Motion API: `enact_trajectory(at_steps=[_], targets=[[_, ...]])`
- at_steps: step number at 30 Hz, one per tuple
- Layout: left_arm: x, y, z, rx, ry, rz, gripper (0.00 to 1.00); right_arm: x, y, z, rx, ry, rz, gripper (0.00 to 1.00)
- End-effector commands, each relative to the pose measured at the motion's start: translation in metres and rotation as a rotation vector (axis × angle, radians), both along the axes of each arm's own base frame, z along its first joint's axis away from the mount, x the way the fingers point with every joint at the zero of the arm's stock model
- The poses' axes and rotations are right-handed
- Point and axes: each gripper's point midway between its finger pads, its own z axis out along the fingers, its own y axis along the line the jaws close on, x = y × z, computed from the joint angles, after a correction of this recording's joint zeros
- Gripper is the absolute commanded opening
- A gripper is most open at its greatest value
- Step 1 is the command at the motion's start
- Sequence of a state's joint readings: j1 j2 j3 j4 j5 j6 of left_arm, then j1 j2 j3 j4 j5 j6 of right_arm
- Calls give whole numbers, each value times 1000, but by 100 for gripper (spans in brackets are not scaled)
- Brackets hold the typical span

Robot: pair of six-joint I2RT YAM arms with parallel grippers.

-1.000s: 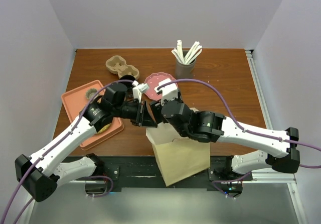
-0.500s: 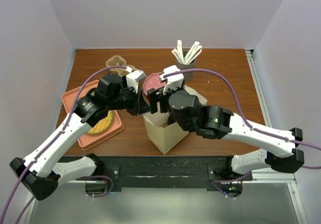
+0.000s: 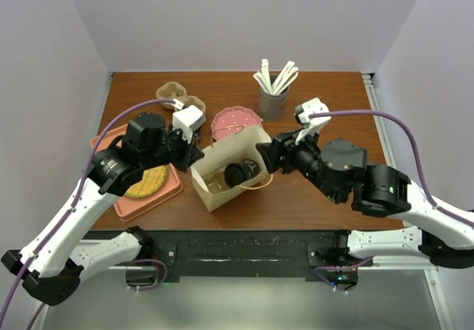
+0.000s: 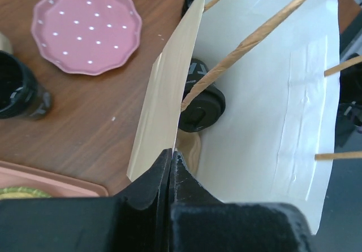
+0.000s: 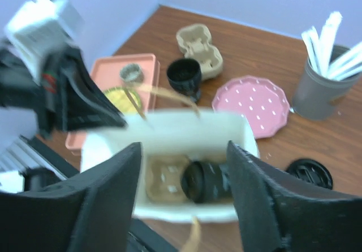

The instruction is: Pack the takeout coffee

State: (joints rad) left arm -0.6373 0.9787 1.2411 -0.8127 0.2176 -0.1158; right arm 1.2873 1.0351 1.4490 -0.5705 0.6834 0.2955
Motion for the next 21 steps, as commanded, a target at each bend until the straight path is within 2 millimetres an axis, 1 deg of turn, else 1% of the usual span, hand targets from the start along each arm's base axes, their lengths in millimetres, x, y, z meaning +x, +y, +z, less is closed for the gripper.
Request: enact_trajectory(at_steps=[1, 3, 5, 7, 9, 10, 13, 15, 17, 18, 20, 21], targets=[[29, 11, 28, 44, -194, 64, 0, -12, 0, -44, -120, 42, 87, 61], [32, 12, 25, 51, -206, 73, 0, -13, 4, -50, -156, 21, 117, 60], [38, 13, 24, 70, -235, 78, 0, -11, 8, -51, -190, -4, 129, 59], [46, 15, 26, 89, -260, 98, 0, -7, 21, -60, -279, -34, 164, 55], [49, 16, 23, 103, -285, 94, 0, -4, 26, -68, -337, -33, 167, 51], [53, 16, 25, 110, -321, 90, 0, -2, 33, -78, -370, -22, 168, 47], [52, 18, 24, 130, -353, 73, 0, 4, 44, -80, -354, -34, 149, 44], [47, 20, 21, 128, -375, 56, 0, 10, 52, -78, -320, -44, 127, 43], [45, 21, 28, 112, -406, 46, 0, 15, 62, -86, -325, -30, 116, 43], [42, 23, 34, 103, -425, 48, 0, 16, 66, -82, -305, -17, 108, 43], [39, 26, 44, 99, -456, 47, 0, 18, 81, -93, -319, 2, 125, 43], [37, 28, 49, 94, -476, 46, 0, 19, 87, -92, -312, 2, 130, 43]])
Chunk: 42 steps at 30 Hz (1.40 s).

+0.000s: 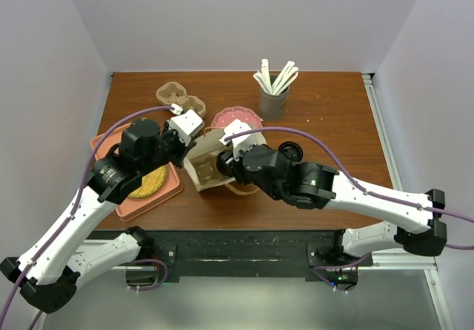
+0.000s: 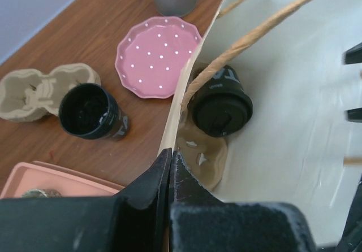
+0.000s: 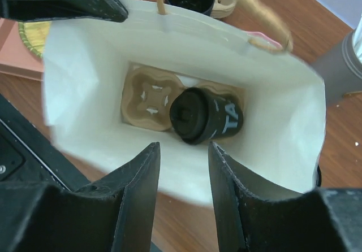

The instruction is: Pack the takeout coffee

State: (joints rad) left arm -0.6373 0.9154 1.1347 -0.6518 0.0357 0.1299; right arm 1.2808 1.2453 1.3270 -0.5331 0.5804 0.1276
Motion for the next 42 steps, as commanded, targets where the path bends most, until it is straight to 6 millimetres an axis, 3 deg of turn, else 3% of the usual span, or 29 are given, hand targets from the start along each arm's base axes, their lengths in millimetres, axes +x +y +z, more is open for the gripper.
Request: enact_trajectory(at_steps=[1, 4, 8, 16, 27, 33, 42], targets=[[1, 5, 50, -45, -193, -19, 0, 10, 28, 19, 94, -12, -7, 43], [-1, 6, 52, -20, -219, -43, 0, 16, 37, 14, 73, -24, -19, 44], [-2, -1, 46, -33, -206, -76, 0, 11, 45, -19, 8, 28, 14, 44], [-3, -9, 53, -137, -169, -51, 0, 13, 46, -54, -54, 45, -1, 61], [1, 1, 44, -149, -183, 19, 0, 31, 37, -83, -143, 54, -108, 66], [-7, -4, 23, -161, -142, -16, 0, 41, 33, -98, -170, 72, -163, 74], [-23, -13, 15, -154, -94, -115, 0, 39, 21, -113, -172, 113, -214, 77]])
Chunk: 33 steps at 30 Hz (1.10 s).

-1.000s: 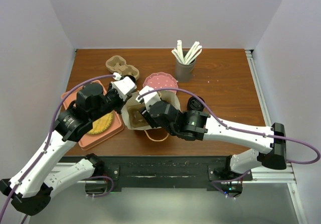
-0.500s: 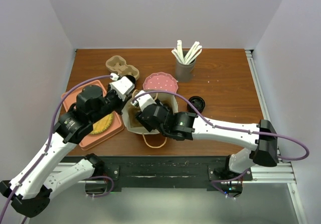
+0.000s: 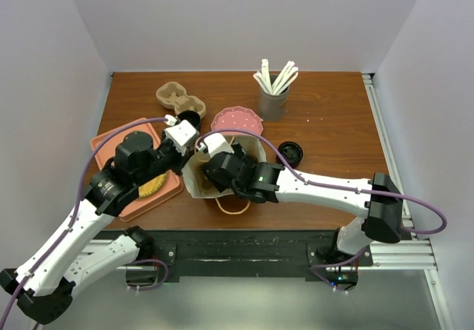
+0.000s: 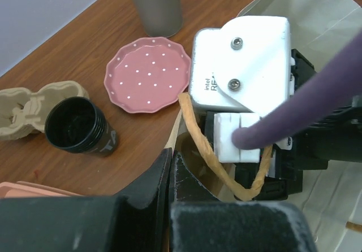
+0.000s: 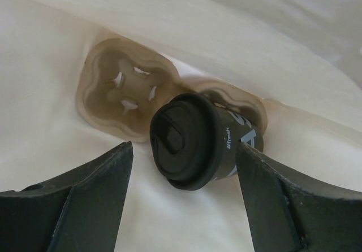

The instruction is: Pack the takeout coffee

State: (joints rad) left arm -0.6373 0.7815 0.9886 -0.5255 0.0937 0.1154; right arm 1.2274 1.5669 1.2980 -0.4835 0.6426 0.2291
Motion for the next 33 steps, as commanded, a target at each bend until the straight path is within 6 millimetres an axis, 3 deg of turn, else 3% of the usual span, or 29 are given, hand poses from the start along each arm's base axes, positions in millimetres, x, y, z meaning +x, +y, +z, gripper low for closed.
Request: enact_trajectory(at_steps=[1, 3, 5, 9, 11, 17, 22, 29, 30, 33], targets=[[-9, -12, 16, -56, -19, -77, 0, 0, -11, 1, 50, 5, -72, 78], [-13, -15, 14, -50, -1, -102, 0, -2, -14, 0, 60, 9, -70, 80], [-16, -17, 9, -37, 28, -118, 8, -5, -17, -1, 73, 9, -66, 81], [-18, -16, 4, -25, 71, -114, 42, -8, -21, -1, 91, 8, -50, 81], [-20, -14, 0, -26, 109, -99, 49, -8, -23, 2, 107, 0, -47, 80], [-19, -5, 9, -129, 214, 50, 52, -9, -20, -2, 109, 6, -30, 79], [-23, -1, 32, -271, 319, 171, 57, -9, -20, -1, 119, 4, -33, 77], [-49, 20, 22, -319, 538, 342, 62, -8, -17, 0, 118, 2, -29, 76], [-51, 20, 28, -327, 540, 342, 63, -8, -17, 0, 117, 2, -29, 76], [-54, 24, 20, -307, 609, 399, 65, -8, -18, 0, 115, 0, -31, 76]])
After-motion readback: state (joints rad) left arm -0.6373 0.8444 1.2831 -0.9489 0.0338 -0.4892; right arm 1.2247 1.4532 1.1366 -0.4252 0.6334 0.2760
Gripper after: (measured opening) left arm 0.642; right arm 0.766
